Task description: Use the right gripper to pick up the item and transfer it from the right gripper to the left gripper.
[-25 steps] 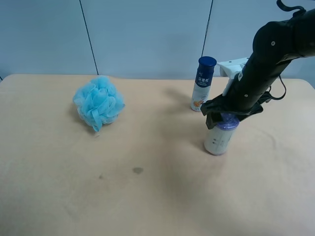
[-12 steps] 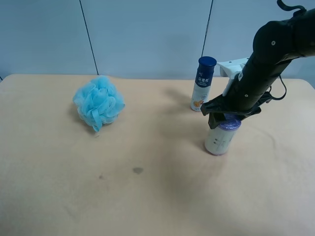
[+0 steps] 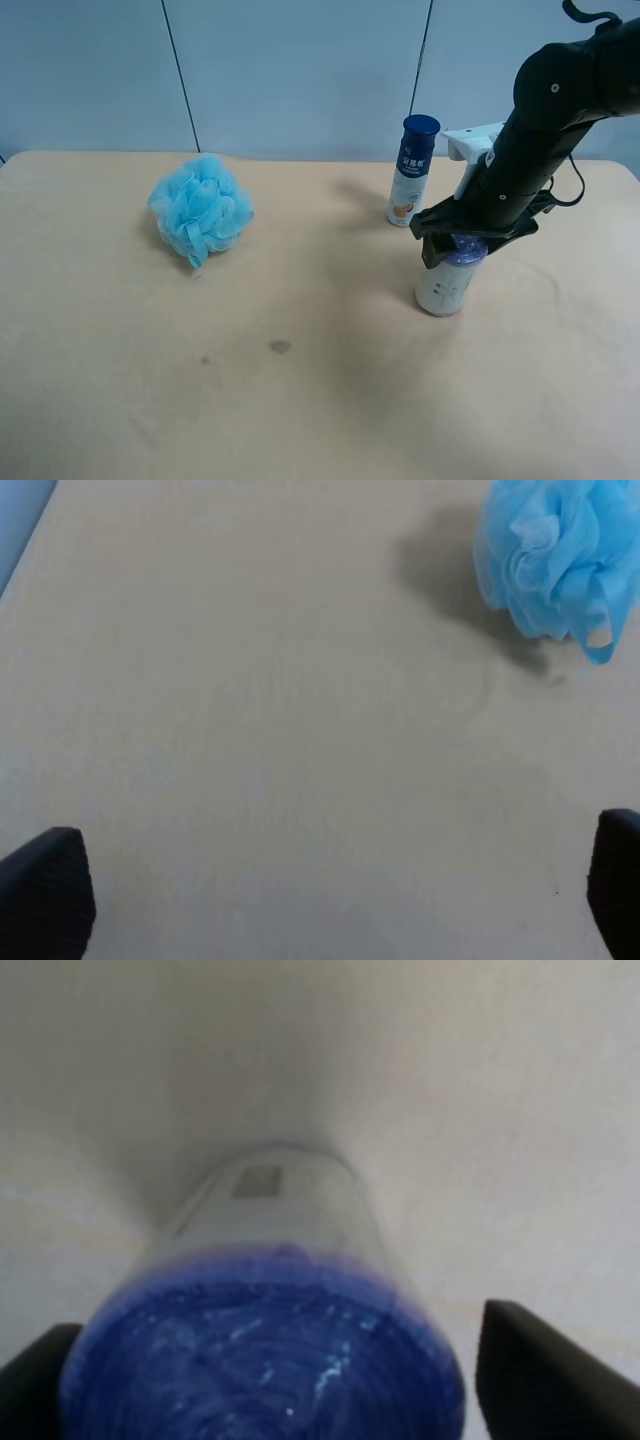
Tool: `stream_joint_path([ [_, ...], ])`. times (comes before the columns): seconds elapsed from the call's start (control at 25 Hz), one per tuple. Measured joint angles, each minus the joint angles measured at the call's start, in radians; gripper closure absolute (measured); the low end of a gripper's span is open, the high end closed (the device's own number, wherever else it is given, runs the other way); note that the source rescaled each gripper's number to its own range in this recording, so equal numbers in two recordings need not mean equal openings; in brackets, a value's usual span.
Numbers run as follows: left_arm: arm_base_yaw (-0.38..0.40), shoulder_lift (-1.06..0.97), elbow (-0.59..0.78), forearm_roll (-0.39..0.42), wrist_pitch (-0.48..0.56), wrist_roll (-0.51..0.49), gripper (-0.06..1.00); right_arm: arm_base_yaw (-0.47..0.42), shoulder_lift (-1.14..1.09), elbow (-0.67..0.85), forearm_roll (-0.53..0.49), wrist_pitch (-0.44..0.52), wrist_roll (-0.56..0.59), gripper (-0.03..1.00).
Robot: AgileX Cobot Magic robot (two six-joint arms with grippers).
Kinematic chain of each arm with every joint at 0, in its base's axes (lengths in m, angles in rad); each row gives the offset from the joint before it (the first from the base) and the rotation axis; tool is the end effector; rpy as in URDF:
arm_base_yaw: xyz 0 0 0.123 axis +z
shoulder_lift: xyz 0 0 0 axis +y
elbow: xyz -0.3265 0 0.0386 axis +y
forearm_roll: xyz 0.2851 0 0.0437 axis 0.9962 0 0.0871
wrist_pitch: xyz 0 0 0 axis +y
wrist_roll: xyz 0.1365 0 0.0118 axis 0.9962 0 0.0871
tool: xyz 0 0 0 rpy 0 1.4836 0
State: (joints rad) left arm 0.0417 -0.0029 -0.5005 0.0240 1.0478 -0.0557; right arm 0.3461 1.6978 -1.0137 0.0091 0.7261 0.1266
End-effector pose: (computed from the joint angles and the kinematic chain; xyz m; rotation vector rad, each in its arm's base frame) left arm 0.0248 0.0039 0.2759 -0.0997 2.0254 0.0198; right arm 0.3400 0.1235 0.1628 -0.3090 2.8843 0.0943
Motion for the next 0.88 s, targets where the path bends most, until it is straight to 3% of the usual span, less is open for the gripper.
stream_joint_path([
  [0.36, 0.0, 0.0, 0.0, 0.0, 0.0, 0.0, -0.05, 0.0, 0.0, 0.0, 0.0, 0.003, 0.0, 0.62],
  [0.44, 0.0, 0.0, 0.0, 0.0, 0.0, 0.0, -0.05, 0.0, 0.0, 0.0, 0.0, 0.003, 0.0, 0.69],
  [0.56, 0.0, 0.0, 0.0, 0.0, 0.0, 0.0, -0.05, 0.0, 0.001, 0.0, 0.002, 0.003, 0.0, 0.94],
  [0.88, 0.0, 0.0, 0.0, 0.0, 0.0, 0.0, -0.05, 0.0, 0.001, 0.0, 0.003, 0.003, 0.0, 0.95],
])
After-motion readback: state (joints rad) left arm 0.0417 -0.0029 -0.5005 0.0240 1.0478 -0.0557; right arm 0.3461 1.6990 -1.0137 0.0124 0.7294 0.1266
